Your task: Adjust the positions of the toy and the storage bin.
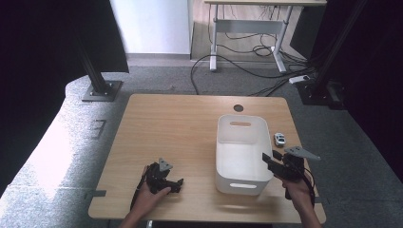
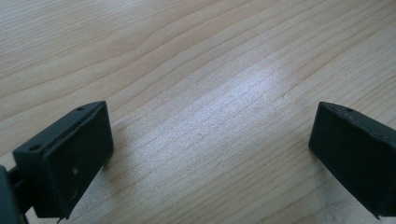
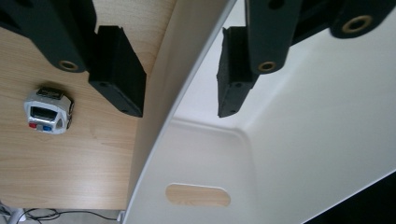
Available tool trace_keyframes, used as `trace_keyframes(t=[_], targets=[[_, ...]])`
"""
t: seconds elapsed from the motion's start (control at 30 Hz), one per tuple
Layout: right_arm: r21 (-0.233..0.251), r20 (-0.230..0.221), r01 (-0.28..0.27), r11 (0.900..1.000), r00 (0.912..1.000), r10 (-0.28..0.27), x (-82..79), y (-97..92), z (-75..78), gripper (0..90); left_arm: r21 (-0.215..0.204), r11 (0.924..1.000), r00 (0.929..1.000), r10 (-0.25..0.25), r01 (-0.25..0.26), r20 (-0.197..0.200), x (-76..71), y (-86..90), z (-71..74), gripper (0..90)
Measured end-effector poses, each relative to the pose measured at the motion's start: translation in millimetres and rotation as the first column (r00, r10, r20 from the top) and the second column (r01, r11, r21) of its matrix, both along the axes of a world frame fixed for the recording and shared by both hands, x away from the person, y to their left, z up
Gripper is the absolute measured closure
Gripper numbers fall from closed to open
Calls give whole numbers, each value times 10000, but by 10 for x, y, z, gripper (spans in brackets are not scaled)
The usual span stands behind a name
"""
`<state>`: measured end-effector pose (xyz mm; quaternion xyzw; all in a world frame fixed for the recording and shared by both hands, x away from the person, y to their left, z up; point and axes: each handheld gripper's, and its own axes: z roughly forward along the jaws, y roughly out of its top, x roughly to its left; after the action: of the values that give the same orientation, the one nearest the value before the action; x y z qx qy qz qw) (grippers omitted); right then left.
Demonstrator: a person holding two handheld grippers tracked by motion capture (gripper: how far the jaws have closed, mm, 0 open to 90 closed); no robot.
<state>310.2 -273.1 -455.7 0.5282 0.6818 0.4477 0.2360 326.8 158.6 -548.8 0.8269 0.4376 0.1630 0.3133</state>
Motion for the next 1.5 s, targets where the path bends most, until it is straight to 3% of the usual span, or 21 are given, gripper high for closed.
trace_keyframes(t=[0.3, 0.53, 1.5], targets=[[-160, -298, 56, 9999, 9995, -60, -8, 35, 36, 624, 2, 10000, 10000, 1, -1, -1, 0, 0, 0, 0], [-227, -411, 75, 9997, 9991, -84, -10, 49, 48, 636, 1, 10000, 10000, -1, 1, -1, 0, 0, 0, 0], [-265, -120, 83, 9996, 9999, -87, 22, 165, 38, 644, -3, 10000, 10000, 6, -6, -3, 0, 0, 0, 0]])
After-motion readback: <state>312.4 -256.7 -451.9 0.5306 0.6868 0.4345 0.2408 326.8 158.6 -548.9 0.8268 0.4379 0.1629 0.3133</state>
